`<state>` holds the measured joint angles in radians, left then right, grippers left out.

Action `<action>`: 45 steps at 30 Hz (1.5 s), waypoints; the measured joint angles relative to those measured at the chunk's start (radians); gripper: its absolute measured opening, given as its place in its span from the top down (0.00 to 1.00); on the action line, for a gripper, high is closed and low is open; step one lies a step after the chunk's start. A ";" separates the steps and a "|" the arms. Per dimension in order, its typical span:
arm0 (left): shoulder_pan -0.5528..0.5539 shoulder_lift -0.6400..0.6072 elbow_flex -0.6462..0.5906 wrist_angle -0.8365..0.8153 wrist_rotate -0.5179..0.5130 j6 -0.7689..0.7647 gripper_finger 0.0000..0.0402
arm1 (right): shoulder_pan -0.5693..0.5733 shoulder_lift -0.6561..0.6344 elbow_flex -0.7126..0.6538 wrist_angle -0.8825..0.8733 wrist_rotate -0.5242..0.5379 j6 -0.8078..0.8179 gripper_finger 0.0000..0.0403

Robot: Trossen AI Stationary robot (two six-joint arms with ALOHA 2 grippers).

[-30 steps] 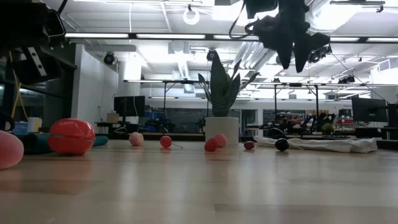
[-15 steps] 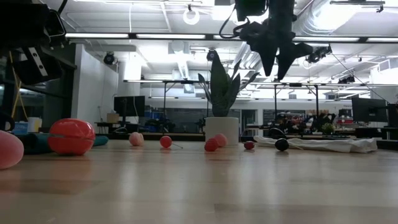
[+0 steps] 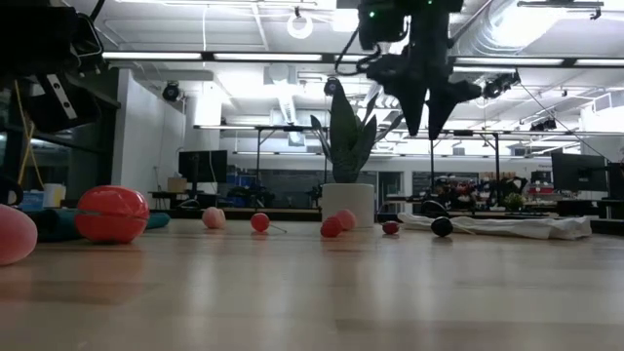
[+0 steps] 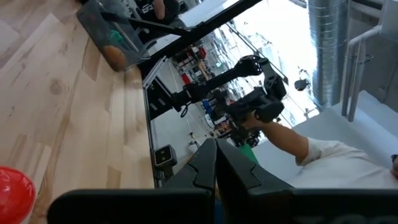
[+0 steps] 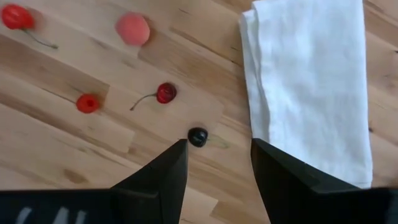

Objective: Pick and placing Produce into tupperware
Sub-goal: Put the black cherry into the black bin

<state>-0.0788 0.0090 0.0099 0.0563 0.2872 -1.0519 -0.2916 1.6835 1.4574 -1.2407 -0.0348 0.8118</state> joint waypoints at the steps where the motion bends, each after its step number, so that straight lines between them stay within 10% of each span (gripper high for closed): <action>1: 0.000 0.000 0.000 0.000 0.000 0.000 1.00 | 0.000 0.010 0.000 0.001 0.000 -0.006 0.59; 27: 0.000 0.000 0.000 0.000 -0.004 0.088 1.00 | 0.061 0.043 -0.156 0.095 -0.033 0.008 0.64; 45: 0.000 0.005 0.000 -0.030 -0.187 0.375 1.00 | 0.095 0.043 -0.263 0.244 -0.090 0.082 0.64</action>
<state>-0.0792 0.0138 0.0097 0.0262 0.1004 -0.6770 -0.1971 1.7264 1.1946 -0.9966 -0.1245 0.8938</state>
